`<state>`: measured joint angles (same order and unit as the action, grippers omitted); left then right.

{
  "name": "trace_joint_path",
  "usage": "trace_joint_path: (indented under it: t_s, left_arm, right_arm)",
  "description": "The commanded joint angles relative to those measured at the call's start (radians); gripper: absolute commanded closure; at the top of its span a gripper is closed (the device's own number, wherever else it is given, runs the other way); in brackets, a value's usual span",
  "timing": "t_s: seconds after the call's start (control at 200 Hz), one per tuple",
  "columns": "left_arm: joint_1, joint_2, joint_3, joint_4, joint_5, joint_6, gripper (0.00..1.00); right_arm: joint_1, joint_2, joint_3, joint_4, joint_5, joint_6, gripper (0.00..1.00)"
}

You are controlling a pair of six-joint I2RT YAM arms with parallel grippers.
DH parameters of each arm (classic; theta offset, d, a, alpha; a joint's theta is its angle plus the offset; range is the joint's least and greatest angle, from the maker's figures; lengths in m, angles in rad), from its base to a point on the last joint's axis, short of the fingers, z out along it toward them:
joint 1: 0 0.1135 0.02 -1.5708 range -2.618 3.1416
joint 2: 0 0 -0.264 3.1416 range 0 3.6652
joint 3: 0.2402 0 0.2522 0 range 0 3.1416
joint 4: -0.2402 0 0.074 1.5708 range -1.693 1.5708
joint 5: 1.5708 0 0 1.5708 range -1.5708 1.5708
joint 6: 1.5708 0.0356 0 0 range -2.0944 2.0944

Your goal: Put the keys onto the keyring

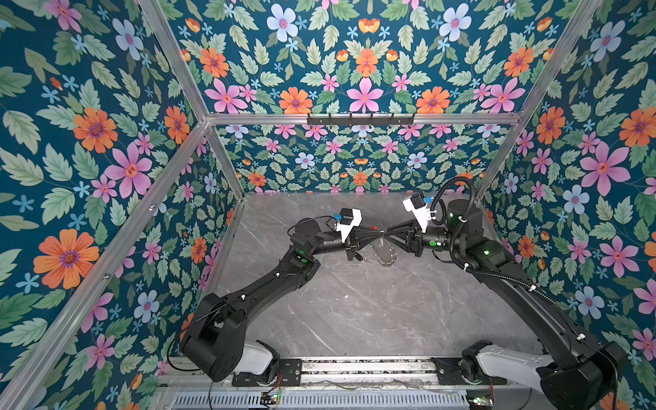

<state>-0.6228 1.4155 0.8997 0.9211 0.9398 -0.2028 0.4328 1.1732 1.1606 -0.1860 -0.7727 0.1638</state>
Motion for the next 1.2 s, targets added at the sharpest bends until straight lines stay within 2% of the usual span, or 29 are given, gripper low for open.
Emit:
trace_joint_path:
  t_s: [0.0,0.19,0.285,0.455,0.64,0.845,0.96,1.195]
  left_arm:
    - [-0.002,0.013,-0.010,0.284,-0.033,-0.146,1.00]
    - [-0.001,0.038,-0.022,0.439,-0.068,-0.232,1.00]
    - [-0.002,0.054,-0.022,0.490,-0.089,-0.262,1.00]
    - [-0.001,0.089,-0.015,0.565,-0.098,-0.316,1.00]
    - [-0.002,0.094,-0.011,0.571,-0.094,-0.325,1.00]
    - [-0.001,0.095,-0.007,0.580,-0.096,-0.331,1.00]
    - [0.000,0.093,-0.011,0.580,-0.094,-0.331,1.00]
    - [0.005,0.083,-0.022,0.571,-0.087,-0.325,1.00]
  right_arm:
    - [0.000,0.003,-0.008,0.119,-0.081,0.068,0.68]
    - [0.000,0.012,-0.032,0.195,-0.126,0.134,0.70]
    - [0.002,0.012,-0.055,0.260,-0.141,0.179,0.66]
    - [0.018,0.022,-0.052,0.275,-0.142,0.186,0.67]
    - [0.018,0.020,-0.049,0.251,-0.116,0.163,0.87]
    - [0.017,0.018,-0.057,0.233,-0.100,0.151,0.95]
    - [0.018,0.000,-0.051,0.172,-0.058,0.102,1.00]
    - [0.015,-0.047,-0.032,0.022,0.048,-0.023,1.00]
